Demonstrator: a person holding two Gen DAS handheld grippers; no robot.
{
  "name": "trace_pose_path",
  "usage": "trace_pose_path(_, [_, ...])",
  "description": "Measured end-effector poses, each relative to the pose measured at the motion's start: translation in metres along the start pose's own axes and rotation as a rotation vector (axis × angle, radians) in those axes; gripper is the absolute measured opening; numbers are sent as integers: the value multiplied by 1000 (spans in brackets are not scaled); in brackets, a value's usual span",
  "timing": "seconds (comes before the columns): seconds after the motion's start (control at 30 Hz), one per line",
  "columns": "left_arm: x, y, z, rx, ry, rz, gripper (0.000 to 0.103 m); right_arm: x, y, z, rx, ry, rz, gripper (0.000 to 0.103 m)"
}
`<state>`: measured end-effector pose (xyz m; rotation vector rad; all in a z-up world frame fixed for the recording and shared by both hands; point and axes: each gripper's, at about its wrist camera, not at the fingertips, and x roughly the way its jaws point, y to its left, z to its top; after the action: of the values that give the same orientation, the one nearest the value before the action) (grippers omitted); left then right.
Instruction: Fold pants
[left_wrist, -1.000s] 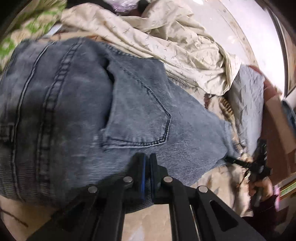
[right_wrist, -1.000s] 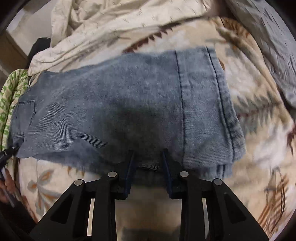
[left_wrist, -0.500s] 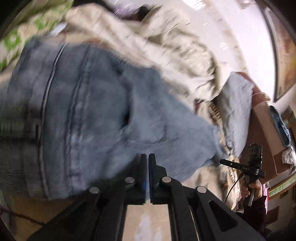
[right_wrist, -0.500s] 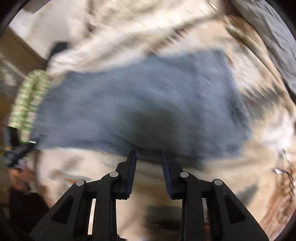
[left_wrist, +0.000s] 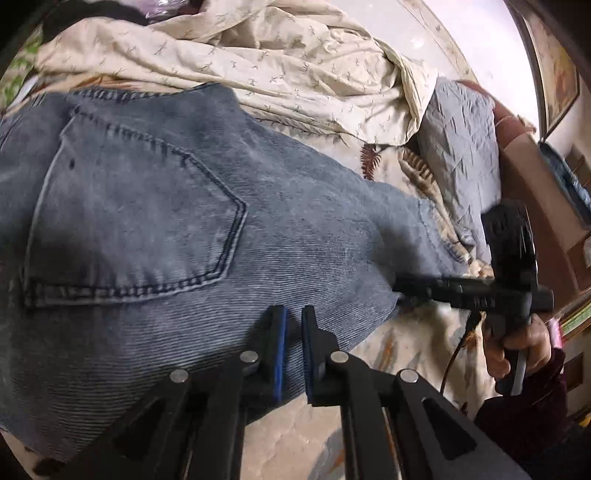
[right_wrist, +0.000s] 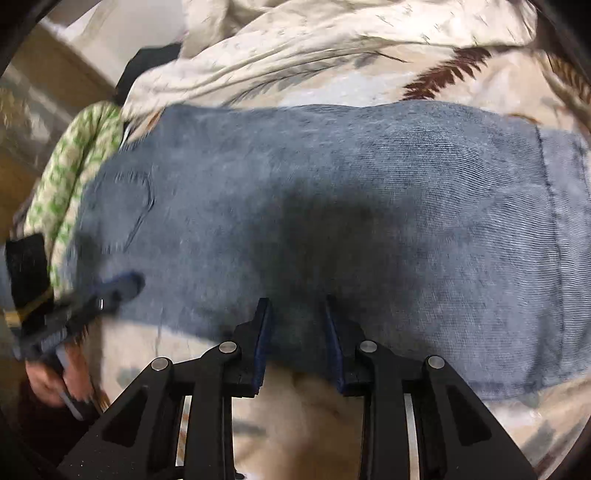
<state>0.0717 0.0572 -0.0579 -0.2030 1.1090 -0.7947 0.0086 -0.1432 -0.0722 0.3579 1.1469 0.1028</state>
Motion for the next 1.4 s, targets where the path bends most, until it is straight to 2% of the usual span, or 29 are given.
trace_pose_path(0.1, [-10,12,1,-44,-1,-7,9,-6,-1,-17,-19,51,13,28])
trace_pose_path(0.17, [-13,19,1,-70,1,-20,9,-7,-8,-22,0,36,39,27])
trace_pose_path(0.3, [-13,16,1,-67,-9,-8,9,-17,-12,-16,29,49,70,29])
trace_pose_path(0.37, [-17,15,4,-73,-25,-15,9,-27,-3,-7,21,27,115,29])
trace_pose_path(0.43, [-27,18,7,-90,-66,-24,9,-44,14,9,-18,-46,192,29])
trace_pose_path(0.57, [-44,24,11,-122,-148,-47,9,-47,57,62,-84,-145,241,35])
trace_pose_path(0.7, [-48,30,11,-145,-162,5,9,-18,90,118,-105,-147,300,35])
trace_pose_path(0.8, [-52,38,9,-166,-162,69,9,13,106,154,-98,-136,285,36])
trace_pose_path(0.93, [-55,51,7,-223,-170,82,9,52,117,182,-81,-99,254,36])
trace_pose_path(0.97, [-54,53,7,-232,-165,79,9,64,122,187,-90,-80,211,35])
trace_pose_path(1.03, [-51,54,7,-240,-155,84,9,88,126,193,-71,-16,113,26])
trace_pose_path(1.07, [-51,54,7,-241,-153,85,9,101,125,195,-52,19,93,22])
trace_pose_path(1.2, [-52,56,9,-253,-164,101,9,115,121,204,-23,-20,42,11])
trace_pose_path(1.4, [-52,55,10,-229,-162,183,9,122,118,211,11,-52,-12,7])
